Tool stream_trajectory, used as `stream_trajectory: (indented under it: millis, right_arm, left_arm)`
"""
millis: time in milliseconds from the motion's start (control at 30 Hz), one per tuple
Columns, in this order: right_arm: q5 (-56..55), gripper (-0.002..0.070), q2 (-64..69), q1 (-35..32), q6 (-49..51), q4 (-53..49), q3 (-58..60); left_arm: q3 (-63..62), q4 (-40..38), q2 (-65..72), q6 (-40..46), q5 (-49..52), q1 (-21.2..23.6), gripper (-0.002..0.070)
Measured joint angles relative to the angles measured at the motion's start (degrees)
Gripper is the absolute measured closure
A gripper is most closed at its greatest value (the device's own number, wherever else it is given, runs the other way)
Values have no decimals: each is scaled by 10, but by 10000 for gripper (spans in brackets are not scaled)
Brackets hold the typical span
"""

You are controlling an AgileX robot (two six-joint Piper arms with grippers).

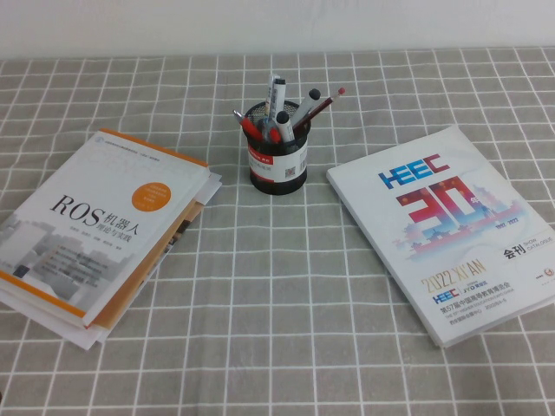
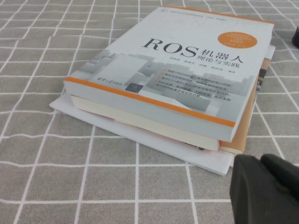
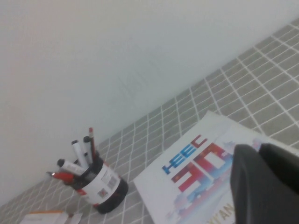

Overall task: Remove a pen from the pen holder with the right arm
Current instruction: 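Take a marker out of the pen holder and lay it on the table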

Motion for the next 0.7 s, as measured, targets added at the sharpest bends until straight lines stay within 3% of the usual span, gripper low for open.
stream_trajectory:
  millis: [267, 700]
  right_arm:
    - [170, 689, 135, 0, -19, -45, -154]
    - [303, 689, 430, 0, -193, -38, -333]
  left_arm:
    - [0, 0, 0, 0, 0, 0, 678]
    - [0, 0, 0, 0, 0, 0, 678]
